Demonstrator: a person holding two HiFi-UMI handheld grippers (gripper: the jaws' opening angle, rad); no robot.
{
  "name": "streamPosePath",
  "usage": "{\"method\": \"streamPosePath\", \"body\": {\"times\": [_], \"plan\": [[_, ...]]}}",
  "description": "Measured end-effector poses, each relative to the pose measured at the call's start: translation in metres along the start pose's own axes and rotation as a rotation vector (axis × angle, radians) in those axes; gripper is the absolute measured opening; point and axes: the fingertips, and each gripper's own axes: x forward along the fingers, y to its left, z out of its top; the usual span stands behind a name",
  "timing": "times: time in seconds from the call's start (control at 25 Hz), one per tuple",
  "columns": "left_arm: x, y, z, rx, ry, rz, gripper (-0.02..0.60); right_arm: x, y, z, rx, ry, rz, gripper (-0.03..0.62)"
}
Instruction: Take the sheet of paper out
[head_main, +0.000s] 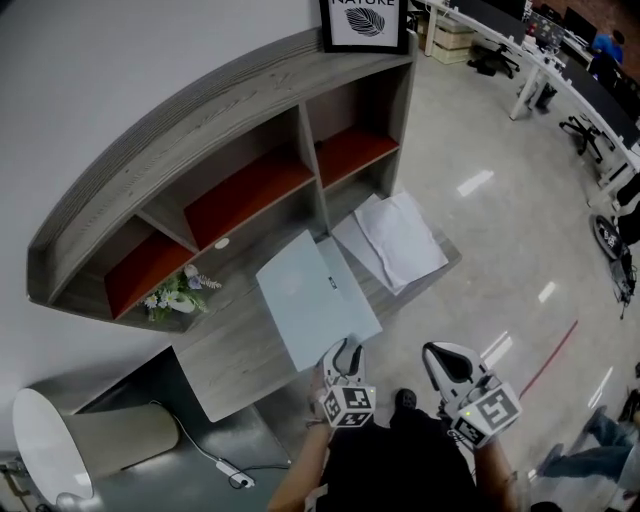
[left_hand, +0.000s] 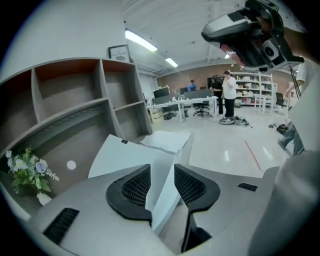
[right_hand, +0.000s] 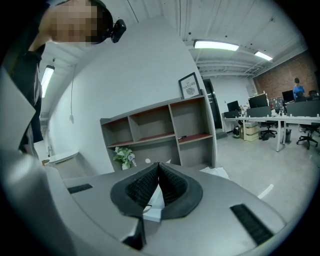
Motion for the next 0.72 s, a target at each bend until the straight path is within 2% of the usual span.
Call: {"method": "streamPosePath", "body": {"times": [0.12,0.24,0.48,0.72], "plan": [[0.006,0.002,-0.004,0.019,0.012,0.000,0.140,0.001,0.001,0.001,0.013,-0.005,-0.011,0.014],[0.006,0.006,-0.004,0.003,0.002,0.004,0.140,0.000,-0.003,-0.007,0.004,0.032,-0.036,0.014],[-0.002,0.008,-0.003,-0.081,-0.029,-0.023,0.110,0.008,0.004,-0.005,0.008,0.024,-0.033,0.014],[-0.019,0.017,0.002,-0.155,-0.082,-0.018,0.094,0.023,0.013,-0.003,-0.013,0.030,-0.010,0.014]]}}
